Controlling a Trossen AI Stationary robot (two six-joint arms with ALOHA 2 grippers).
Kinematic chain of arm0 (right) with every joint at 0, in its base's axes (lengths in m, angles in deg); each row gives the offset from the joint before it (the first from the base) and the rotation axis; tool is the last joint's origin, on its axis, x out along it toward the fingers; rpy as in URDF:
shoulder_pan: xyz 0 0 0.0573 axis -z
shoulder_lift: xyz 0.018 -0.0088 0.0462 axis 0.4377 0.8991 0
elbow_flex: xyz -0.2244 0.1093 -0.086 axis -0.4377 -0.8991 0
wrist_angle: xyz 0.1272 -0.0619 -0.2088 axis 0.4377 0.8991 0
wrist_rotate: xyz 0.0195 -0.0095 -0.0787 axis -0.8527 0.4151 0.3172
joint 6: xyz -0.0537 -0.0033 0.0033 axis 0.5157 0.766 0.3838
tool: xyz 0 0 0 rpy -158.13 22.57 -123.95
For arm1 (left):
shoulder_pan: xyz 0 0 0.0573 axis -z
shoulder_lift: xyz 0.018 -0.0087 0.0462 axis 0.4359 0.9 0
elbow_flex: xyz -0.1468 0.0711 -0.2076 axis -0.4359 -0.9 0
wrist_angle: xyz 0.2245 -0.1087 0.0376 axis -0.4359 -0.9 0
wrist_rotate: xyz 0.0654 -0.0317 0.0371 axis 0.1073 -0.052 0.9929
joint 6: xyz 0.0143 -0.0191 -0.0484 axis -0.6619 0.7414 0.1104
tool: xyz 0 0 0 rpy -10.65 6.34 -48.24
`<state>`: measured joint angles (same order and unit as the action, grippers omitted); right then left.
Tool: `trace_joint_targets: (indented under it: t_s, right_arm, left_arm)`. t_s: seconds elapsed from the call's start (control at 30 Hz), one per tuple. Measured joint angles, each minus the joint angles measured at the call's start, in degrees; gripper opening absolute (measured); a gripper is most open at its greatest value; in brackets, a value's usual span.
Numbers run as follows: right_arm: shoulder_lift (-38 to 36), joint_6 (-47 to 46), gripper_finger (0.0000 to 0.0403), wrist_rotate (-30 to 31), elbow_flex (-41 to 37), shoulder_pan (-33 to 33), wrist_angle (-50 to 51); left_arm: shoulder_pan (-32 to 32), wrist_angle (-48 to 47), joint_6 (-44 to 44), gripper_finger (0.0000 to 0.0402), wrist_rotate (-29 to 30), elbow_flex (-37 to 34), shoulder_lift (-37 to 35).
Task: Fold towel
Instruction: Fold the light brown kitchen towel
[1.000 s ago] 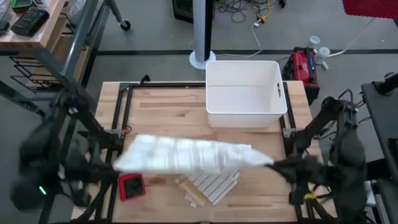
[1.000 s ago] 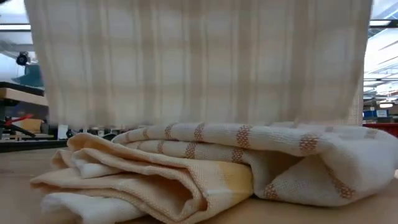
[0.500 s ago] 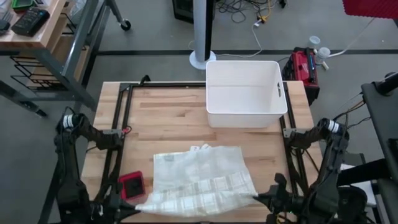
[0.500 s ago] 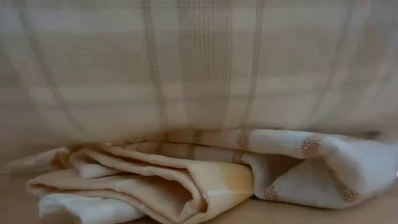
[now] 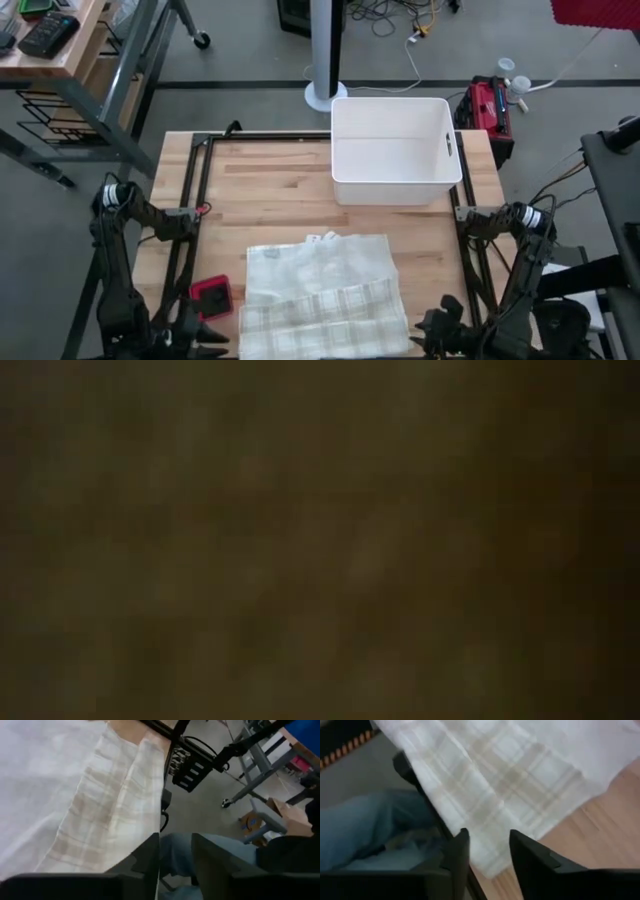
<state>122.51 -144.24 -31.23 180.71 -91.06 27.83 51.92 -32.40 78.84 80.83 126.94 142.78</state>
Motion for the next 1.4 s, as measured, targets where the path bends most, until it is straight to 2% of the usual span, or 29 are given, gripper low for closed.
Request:
trace_joint_targets:
  t_s: [0.07,0.17,0.27,0.37,0.47,0.6,0.8,0.97,1.1,1.4]
  right_arm:
    - [0.17,0.0,0.0148,-1.64,0.02,0.0,0.33]
    - [0.1,0.04,0.0174,-0.66,0.02,0.0,0.87]
    - [0.0,0.13,0.0188,2.55,0.02,0.53,3.22]
    - [0.0,1.1,0.0191,2.61,-0.14,2.43,6.27]
    - [0.13,7.35,0.0189,2.54,-0.17,4.84,7.29]
    - [0.13,19.17,0.0183,-0.49,-0.2,8.67,6.65]
    - [0.15,29.11,0.0181,-3.7,-1.37,14.09,6.6]
    - [0.15,34.07,0.0181,-9.01,-5.57,17.55,6.15]
    - [0.23,37.86,0.018,-13.44,-10.17,19.82,4.67]
    - [0.23,47.19,0.0177,-18.69,-17.29,24.38,-4.69]
  left_arm:
    - [-0.09,-0.15,1.79,0.0117,-0.02,-0.07,0.0]
    - [-0.79,-0.4,3.31,0.0133,-0.02,-0.09,0.15]
    - [-2.54,-1.0,3.68,0.0136,-0.13,-0.95,0.24]
    - [-5.58,-3.21,3.61,0.0128,-0.99,-2.34,0.2]
    - [-9.7,-4.39,0.2,0.0117,-6.67,-4.26,0.2]
    - [-16.01,-3.84,-8.99,0.0106,-17.76,-6.75,0.22]
    - [-23.23,-1.53,-23.22,0.01,-27.65,-9.81,0.22]
    - [-26.03,-0.84,-29.81,0.0105,-32.91,-11.18,0.22]
    - [-26.72,3.11,-34.88,0.0107,-36.32,-13.57,0.22]
    - [-29.52,16.52,-35.44,0.0087,-41.68,-22.12,0.22]
